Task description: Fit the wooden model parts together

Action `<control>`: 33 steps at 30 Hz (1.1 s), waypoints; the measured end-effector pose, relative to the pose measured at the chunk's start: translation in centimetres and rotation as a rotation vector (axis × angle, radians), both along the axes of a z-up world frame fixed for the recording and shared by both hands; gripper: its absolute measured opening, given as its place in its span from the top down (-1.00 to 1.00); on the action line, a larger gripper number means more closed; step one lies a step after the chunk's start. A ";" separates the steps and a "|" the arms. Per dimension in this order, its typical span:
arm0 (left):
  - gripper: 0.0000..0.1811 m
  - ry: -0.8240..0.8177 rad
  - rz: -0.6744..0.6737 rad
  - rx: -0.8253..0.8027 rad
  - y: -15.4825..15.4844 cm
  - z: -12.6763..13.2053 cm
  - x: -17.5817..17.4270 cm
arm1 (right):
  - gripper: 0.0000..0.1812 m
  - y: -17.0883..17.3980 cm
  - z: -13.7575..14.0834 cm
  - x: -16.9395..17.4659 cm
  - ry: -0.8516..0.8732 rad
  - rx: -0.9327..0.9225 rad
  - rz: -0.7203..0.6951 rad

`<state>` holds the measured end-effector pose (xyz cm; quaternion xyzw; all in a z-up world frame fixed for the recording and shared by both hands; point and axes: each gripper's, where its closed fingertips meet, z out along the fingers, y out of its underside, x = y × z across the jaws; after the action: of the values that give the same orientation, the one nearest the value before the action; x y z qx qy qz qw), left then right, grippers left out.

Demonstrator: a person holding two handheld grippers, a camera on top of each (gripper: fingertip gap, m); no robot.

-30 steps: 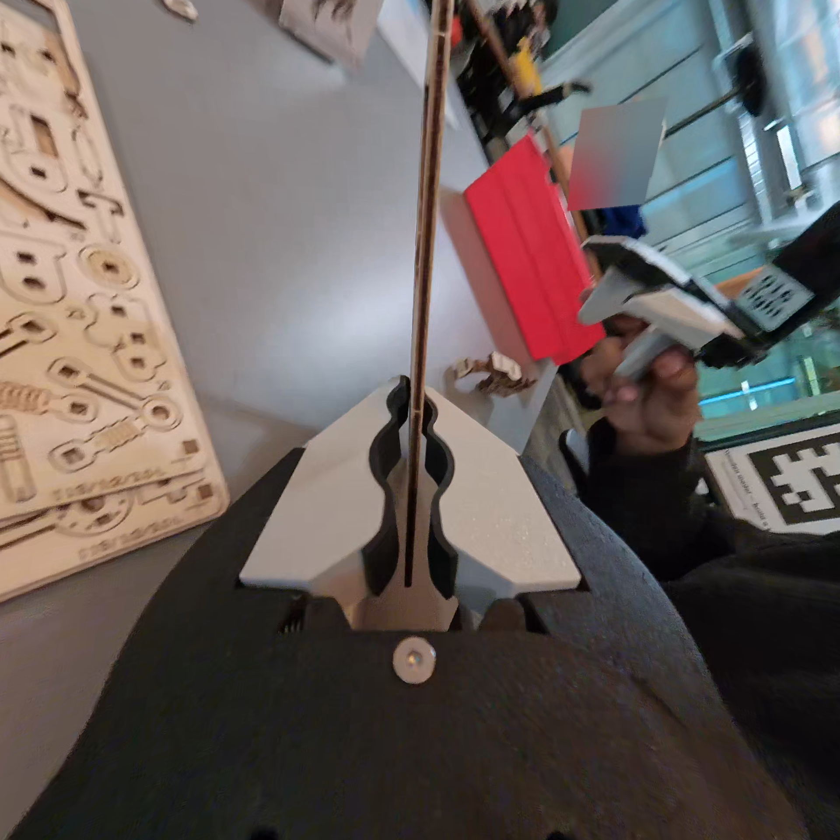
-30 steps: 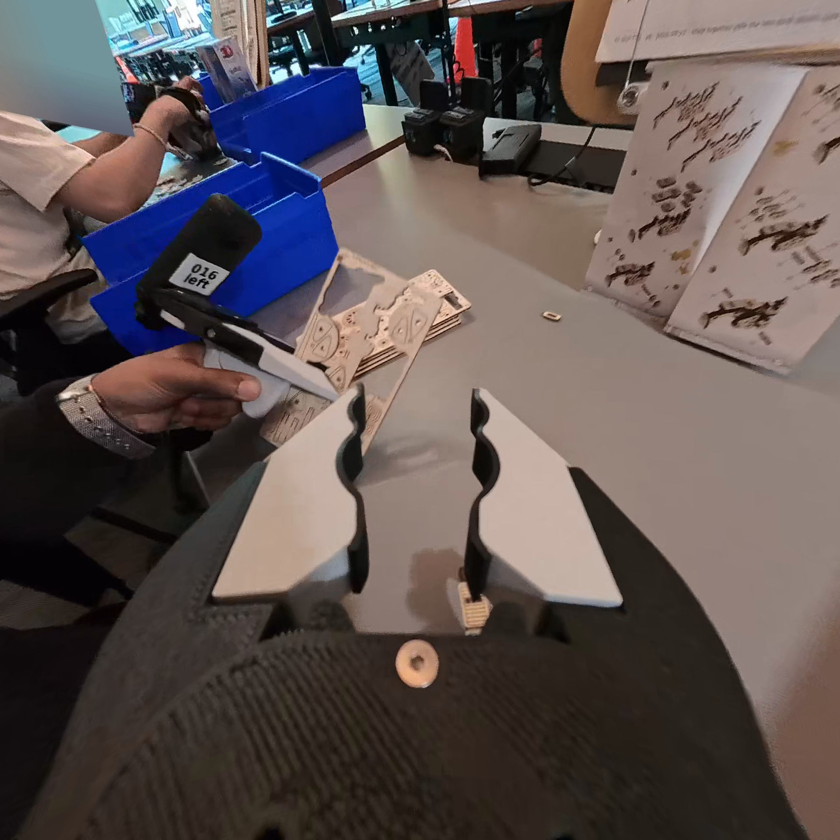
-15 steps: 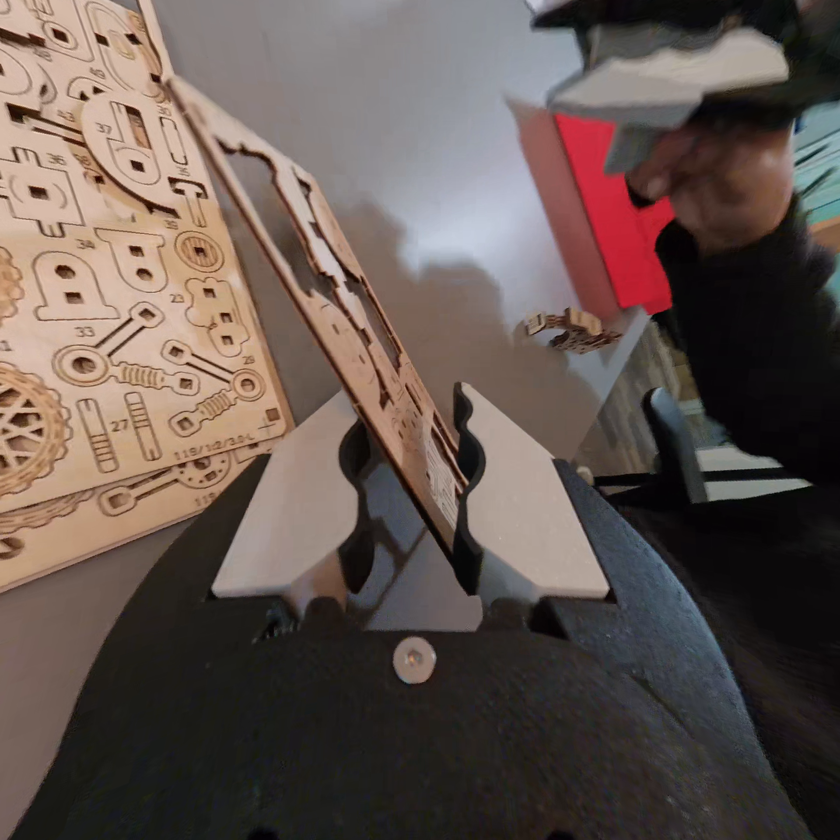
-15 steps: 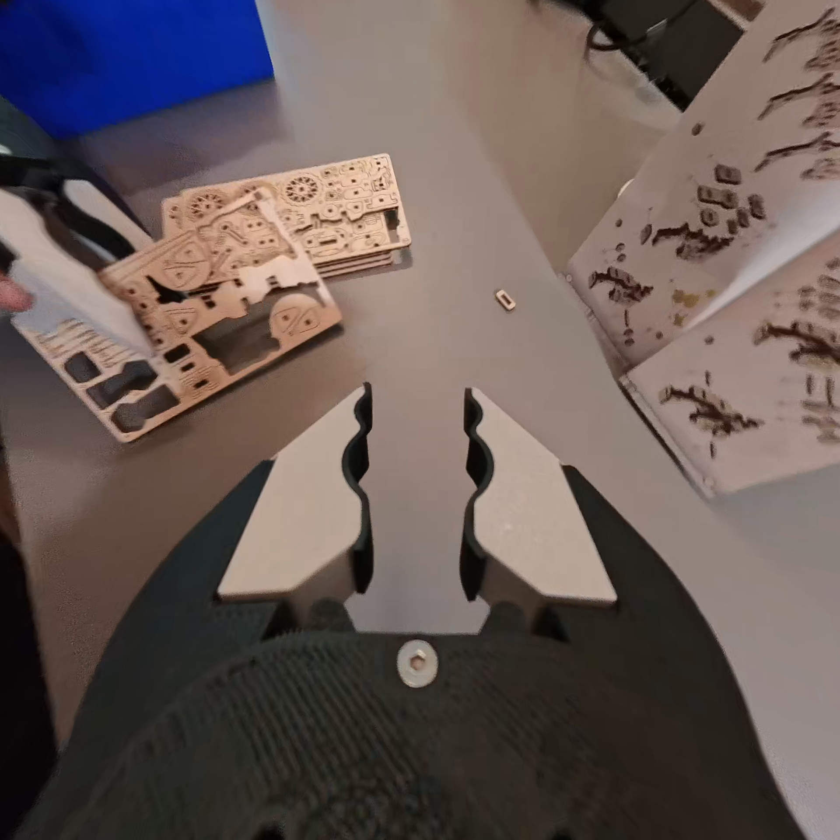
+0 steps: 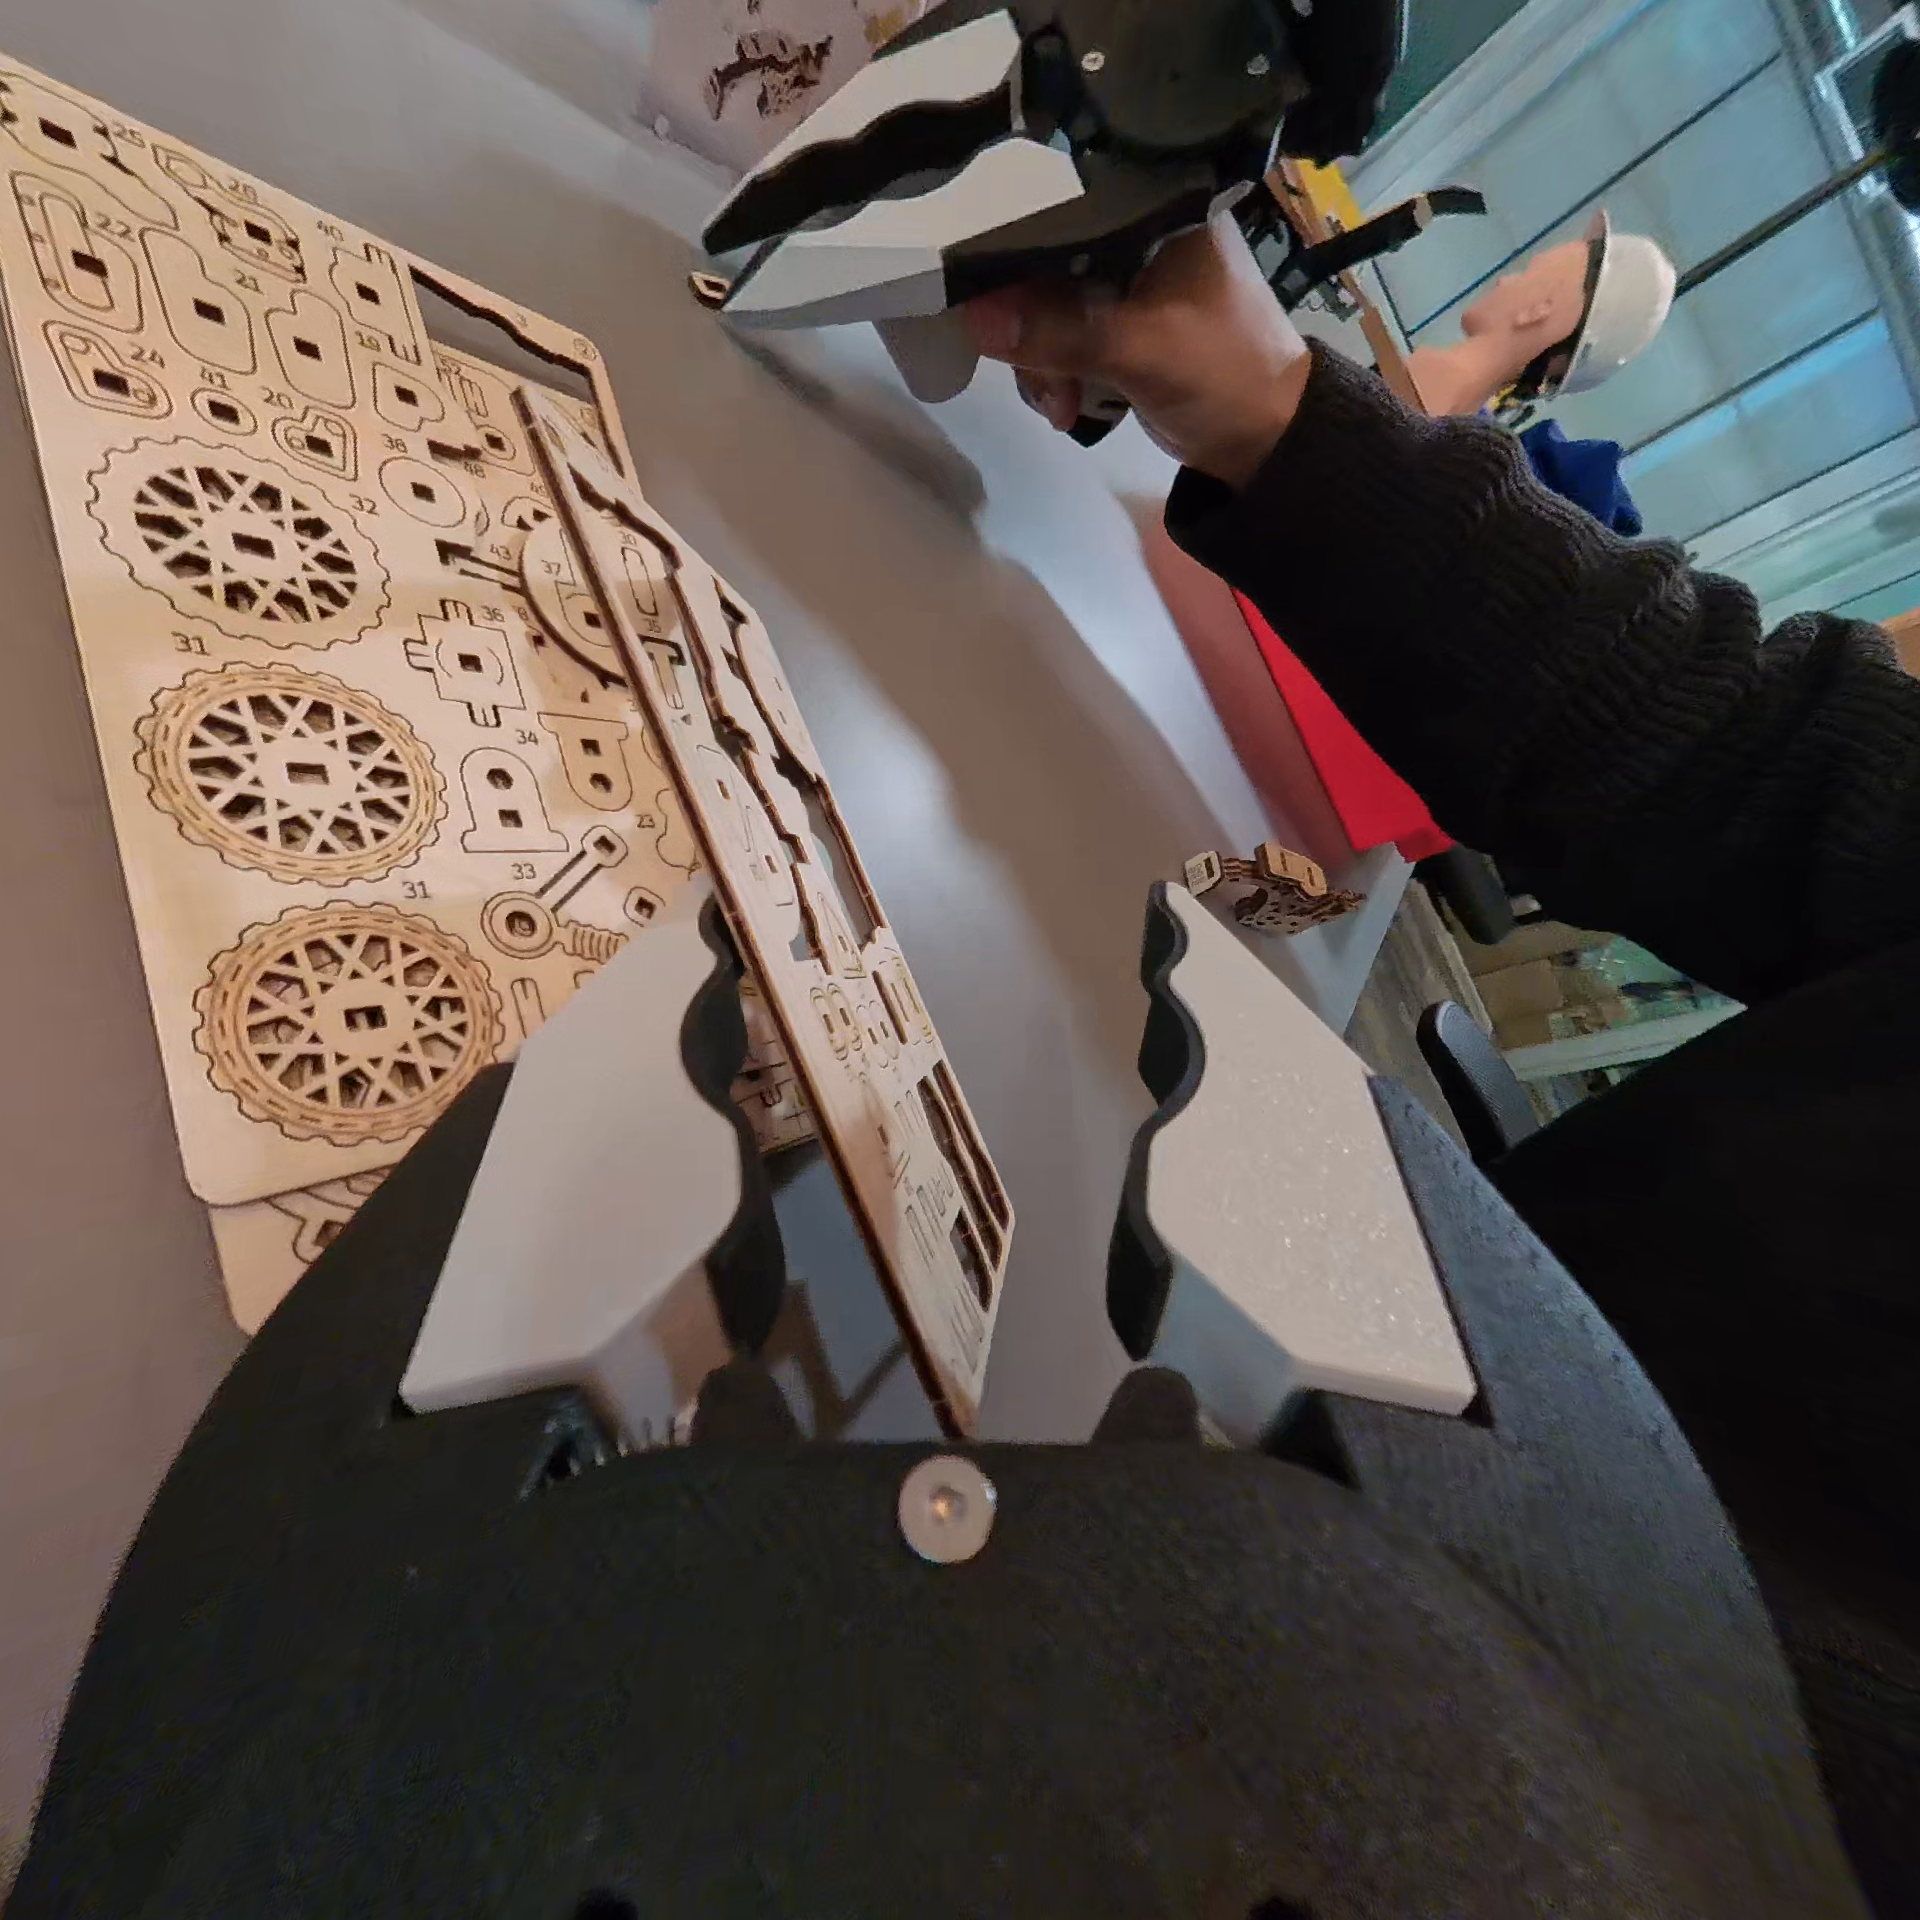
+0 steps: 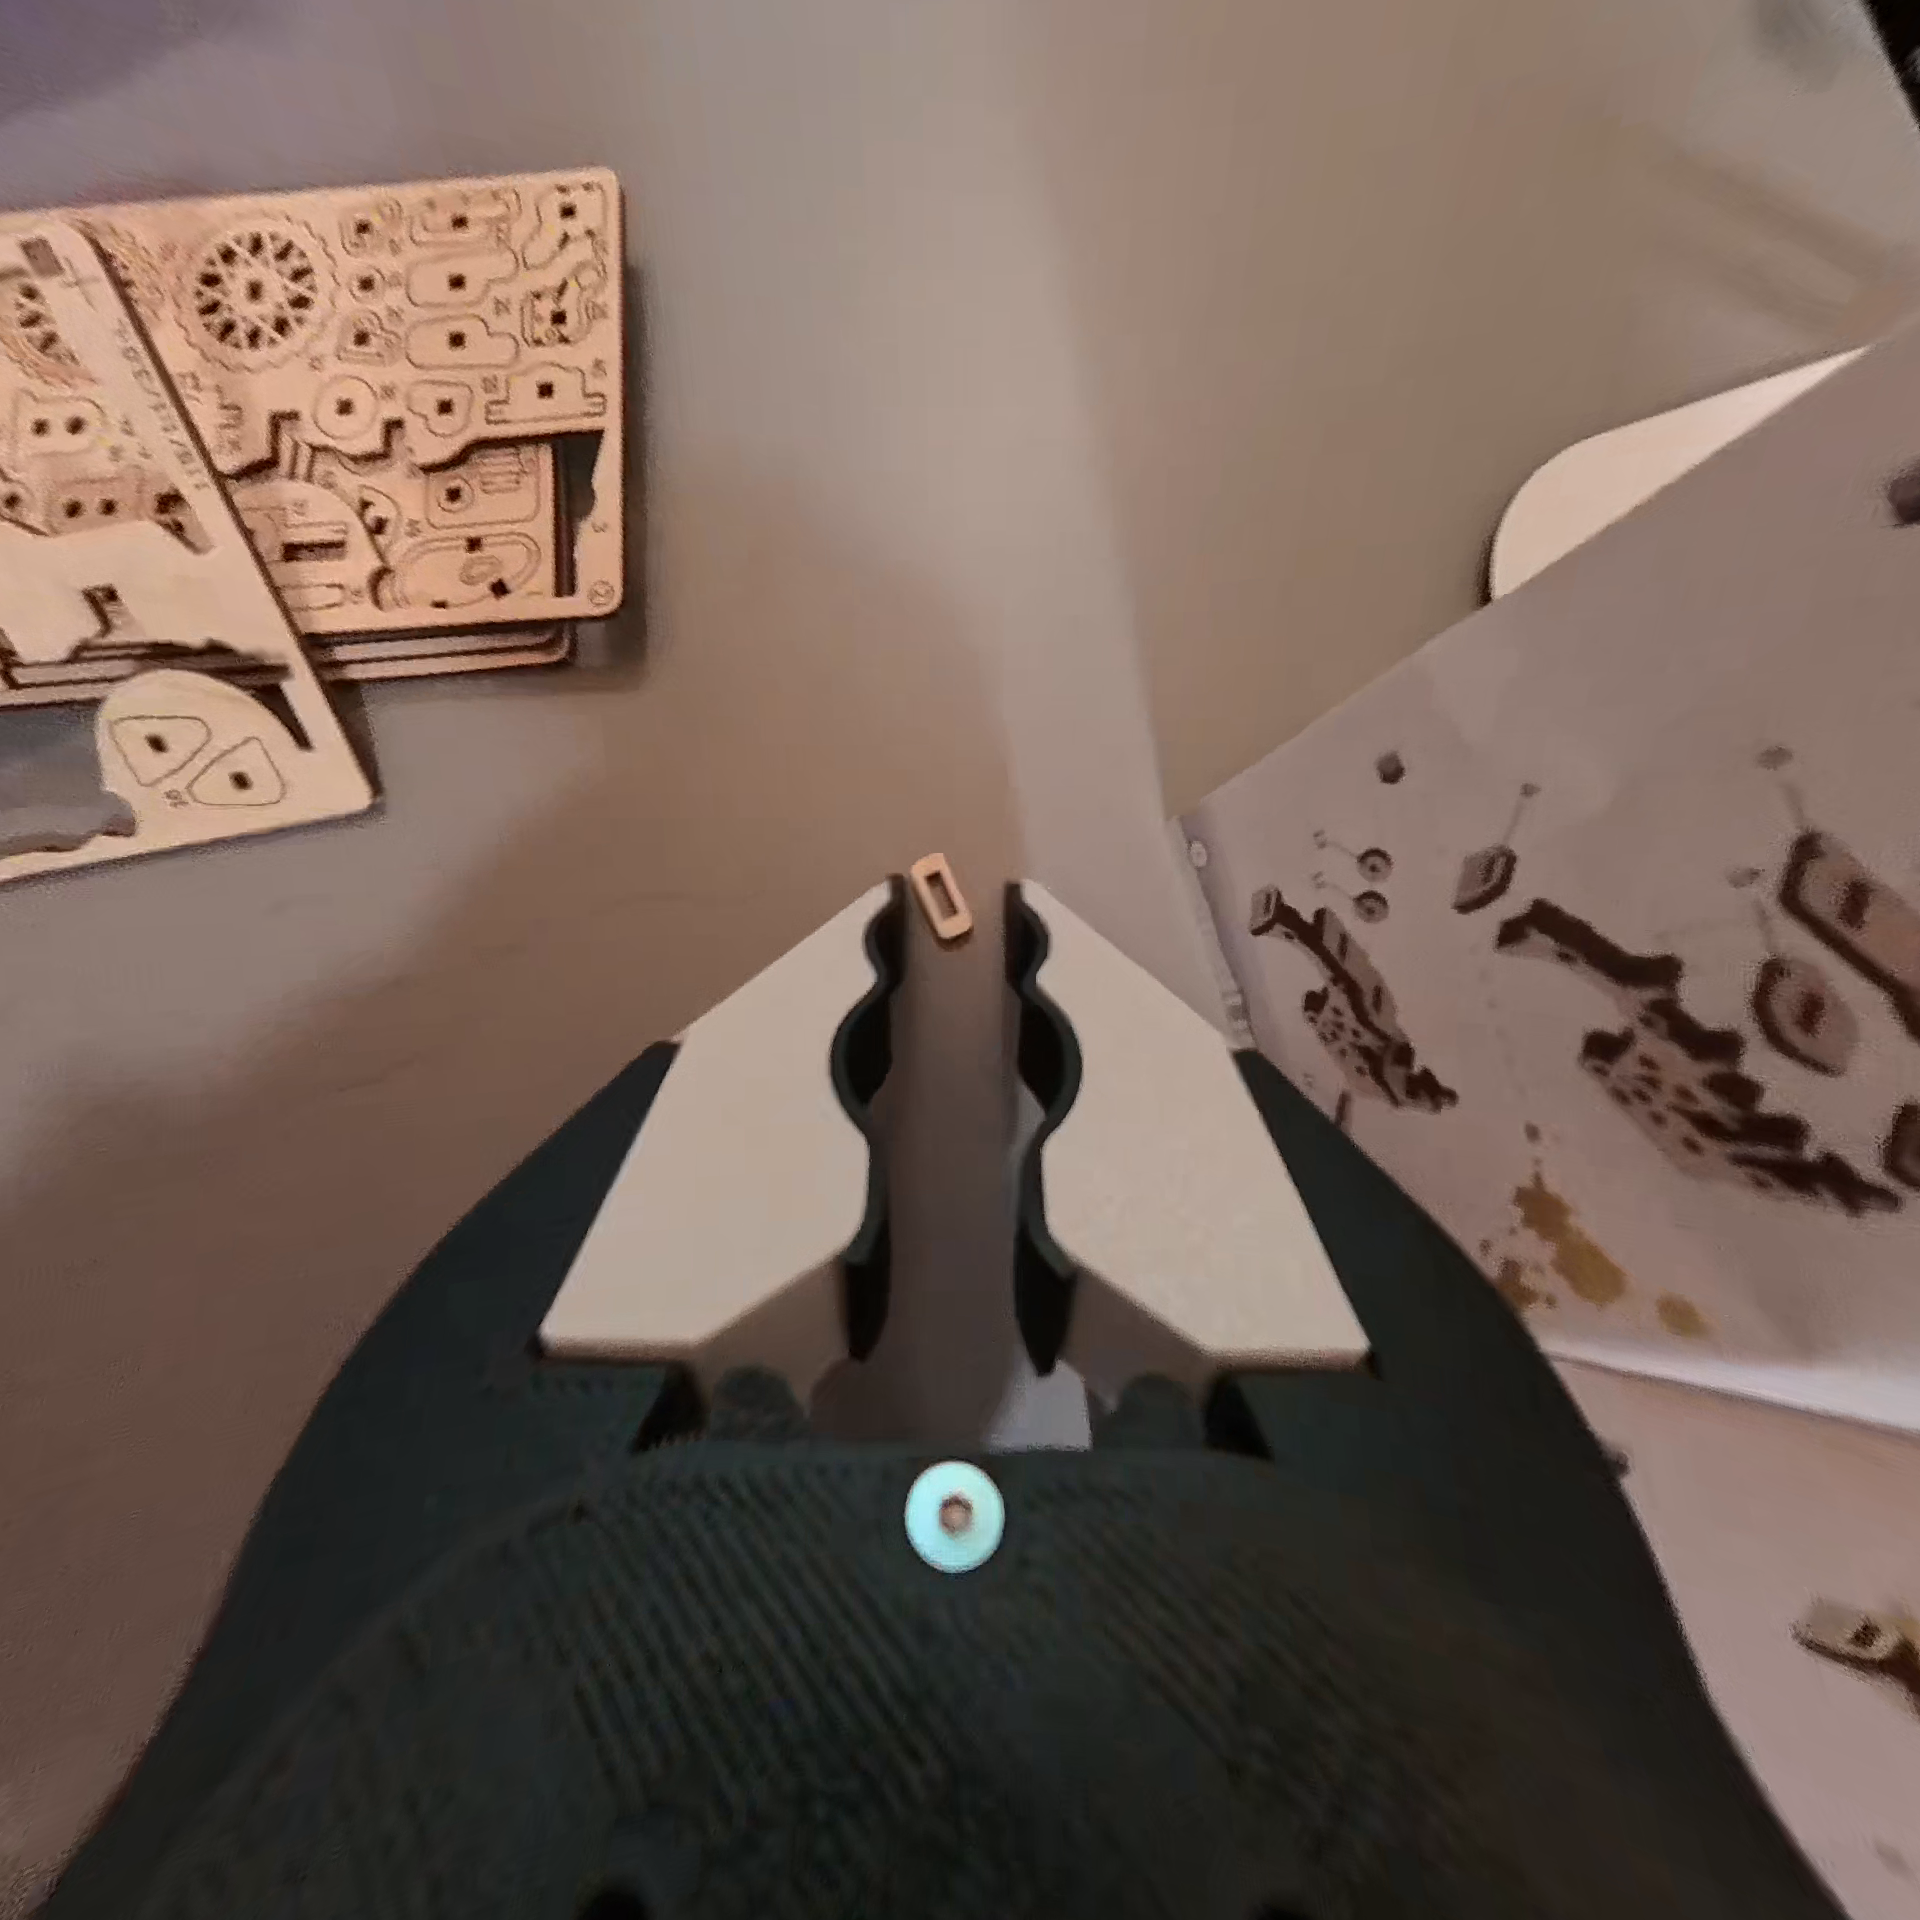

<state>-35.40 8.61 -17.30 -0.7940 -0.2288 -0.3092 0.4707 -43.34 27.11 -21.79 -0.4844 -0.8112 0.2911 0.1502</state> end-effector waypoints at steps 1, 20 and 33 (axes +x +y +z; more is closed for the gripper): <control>0.14 -0.009 -0.002 0.005 0.0 -0.1 -0.1 | 0.93 0.0 -0.2 -0.1 0.001 0.003 0.008; -0.41 0.405 0.178 -0.128 -0.8 -0.5 -3.7 | 0.94 -0.6 14.5 16.1 0.398 -0.068 -0.250; 0.39 0.286 -0.017 0.440 3.7 9.1 10.2 | 0.94 -7.3 15.5 27.3 0.818 -0.439 -0.407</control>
<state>-25.19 12.30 -8.19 -0.7099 -0.0807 -0.2402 0.6572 -16.06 19.77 -6.30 -0.4991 -0.4951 0.5853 0.4039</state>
